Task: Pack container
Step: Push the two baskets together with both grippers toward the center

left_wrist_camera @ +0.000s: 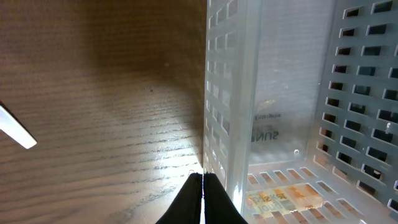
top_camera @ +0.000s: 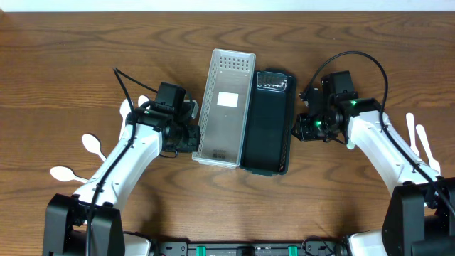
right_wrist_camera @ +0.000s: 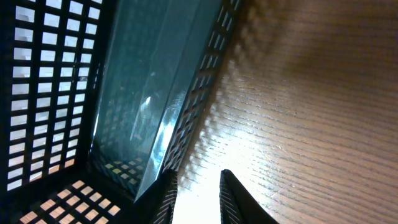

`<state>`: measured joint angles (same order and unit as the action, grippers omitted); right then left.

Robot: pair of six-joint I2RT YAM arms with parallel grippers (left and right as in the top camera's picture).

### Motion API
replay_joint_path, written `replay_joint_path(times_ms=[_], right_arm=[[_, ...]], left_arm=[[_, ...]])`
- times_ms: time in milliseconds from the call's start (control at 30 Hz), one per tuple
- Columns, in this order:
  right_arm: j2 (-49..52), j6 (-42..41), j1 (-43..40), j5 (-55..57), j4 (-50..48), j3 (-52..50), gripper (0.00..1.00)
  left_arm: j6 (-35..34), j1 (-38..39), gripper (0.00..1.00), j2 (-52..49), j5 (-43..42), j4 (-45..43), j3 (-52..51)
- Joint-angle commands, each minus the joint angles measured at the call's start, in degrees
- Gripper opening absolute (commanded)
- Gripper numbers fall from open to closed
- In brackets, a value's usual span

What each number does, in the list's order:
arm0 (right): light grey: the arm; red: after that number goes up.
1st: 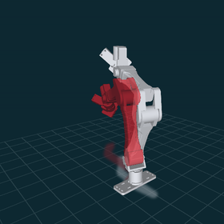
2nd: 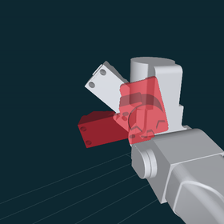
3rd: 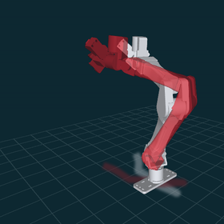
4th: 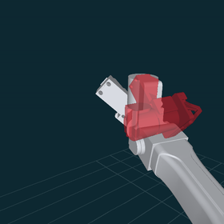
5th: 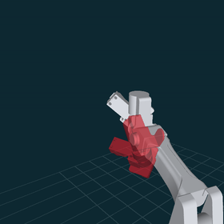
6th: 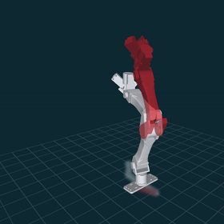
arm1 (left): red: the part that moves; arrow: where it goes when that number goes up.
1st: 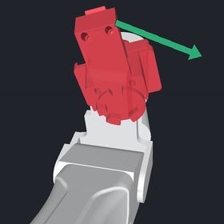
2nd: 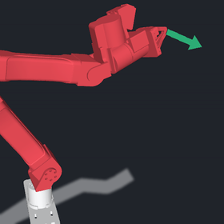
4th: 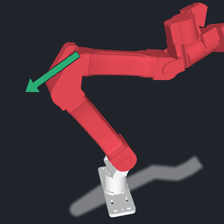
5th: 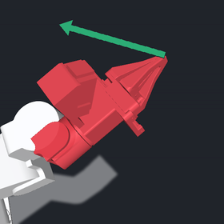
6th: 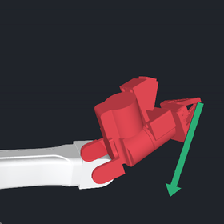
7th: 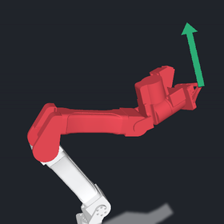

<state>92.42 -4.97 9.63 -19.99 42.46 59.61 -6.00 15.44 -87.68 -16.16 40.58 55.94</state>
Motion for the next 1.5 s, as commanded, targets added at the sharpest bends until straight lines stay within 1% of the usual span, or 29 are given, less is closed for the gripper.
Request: replay_joint_path(times_ms=[0,400,667,700,733,900,1067,1167,1300,1467], right_arm=[[0.22,0.74,0.52,-1.05,-0.28,-0.22,0.26],[0.22,0.74,0.52,-0.98,-1.16,-0.22,0.27],[0.22,0.74,0.52,-0.98,-1.38,-0.22,0.28],[0.22,0.74,0.52,-0.9,-1.38,-0.22,0.29],[0.22,0.74,0.52,-0.81,-1.38,-0.22,0.29],[0.22,0.74,0.52,-0.81,-1.33,-0.22,0.29],[0.22,0.74,0.52,-0.79,-1.14,-0.22,0.29],[0.22,0.74,0.52,-0.42,-1.14,-0.22,0.29],[0.22,0.74,0.52,0.72,-0.46,-0.22,0.29],[0.22,0.59,0.52,2.58,0.7,-0.22,0.35]], left_arm=[[0.15,0.02,0.06,-0.33,-0.31,0.76,-0.59],[0.09,0.13,0.06,-0.31,-0.33,4.5,-0.59],[0.11,2.91,0.06,-0.31,-0.35,4.81,-0.59],[0.11,3.34,0.04,-0.31,-0.35,4.81,-0.59],[0.11,3.67,0.06,-0.31,-0.33,4.83,-0.59],[0.13,4.52,0.06,-0.31,-0.2,4.72,-0.59],[0.11,4.5,0.06,-0.31,2.69,4.55,-0.59],[0.04,4.11,0.06,-0.31,5.31,4.55,-0.59],[-0.9,2.36,0.06,-0.31,6.12,3.89,-0.59],[-1.81,-1.03,0.06,-0.31,6.82,1.79,-0.59]])
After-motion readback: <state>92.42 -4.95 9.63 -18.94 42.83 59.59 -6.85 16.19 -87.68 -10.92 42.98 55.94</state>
